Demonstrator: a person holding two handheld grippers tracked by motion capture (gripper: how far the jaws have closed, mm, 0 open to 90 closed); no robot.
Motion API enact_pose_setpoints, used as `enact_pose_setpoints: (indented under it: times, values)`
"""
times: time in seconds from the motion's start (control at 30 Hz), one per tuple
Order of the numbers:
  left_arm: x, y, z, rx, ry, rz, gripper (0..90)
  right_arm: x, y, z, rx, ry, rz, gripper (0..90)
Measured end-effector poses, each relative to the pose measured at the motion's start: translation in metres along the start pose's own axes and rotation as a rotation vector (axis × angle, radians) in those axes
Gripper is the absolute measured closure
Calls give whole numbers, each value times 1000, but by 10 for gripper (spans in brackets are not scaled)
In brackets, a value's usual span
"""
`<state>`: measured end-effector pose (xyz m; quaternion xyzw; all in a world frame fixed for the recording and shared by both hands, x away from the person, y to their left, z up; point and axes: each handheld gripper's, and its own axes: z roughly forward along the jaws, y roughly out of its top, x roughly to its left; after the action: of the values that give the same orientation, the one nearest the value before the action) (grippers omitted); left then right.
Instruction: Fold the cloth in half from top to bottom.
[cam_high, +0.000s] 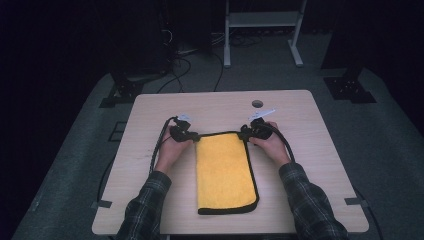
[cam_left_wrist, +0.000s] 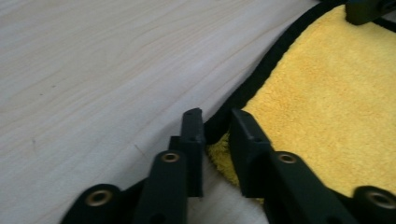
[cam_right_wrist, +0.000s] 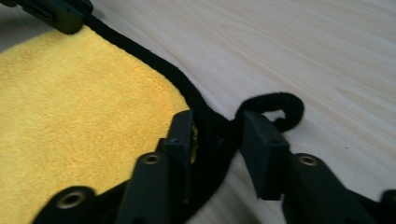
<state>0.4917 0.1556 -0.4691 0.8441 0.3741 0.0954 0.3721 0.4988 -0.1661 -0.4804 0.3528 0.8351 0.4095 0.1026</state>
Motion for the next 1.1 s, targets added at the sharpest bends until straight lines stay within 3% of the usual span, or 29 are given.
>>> enact_pose_setpoints:
  times: [0.17,0.3,0.47,0.63,0.83,1.1]
  values:
    - [1,0,1,-15,-4,-25,843,2,5,1,37,22,23,765]
    - [1,3,1,-42,13,-30,851,5,11,1,66,-7,12,778]
    - [0,19,-12,-114,31,-10,851,5,23,-12,-5,-46,12,782]
    - [-8,41,-33,-178,61,56,851,6,40,-33,-66,-64,-13,782]
    - [-19,38,-46,-192,16,116,851,15,37,-51,-95,-45,-54,782]
    - [-32,23,-63,-221,-72,167,851,27,13,-70,-123,44,-63,781]
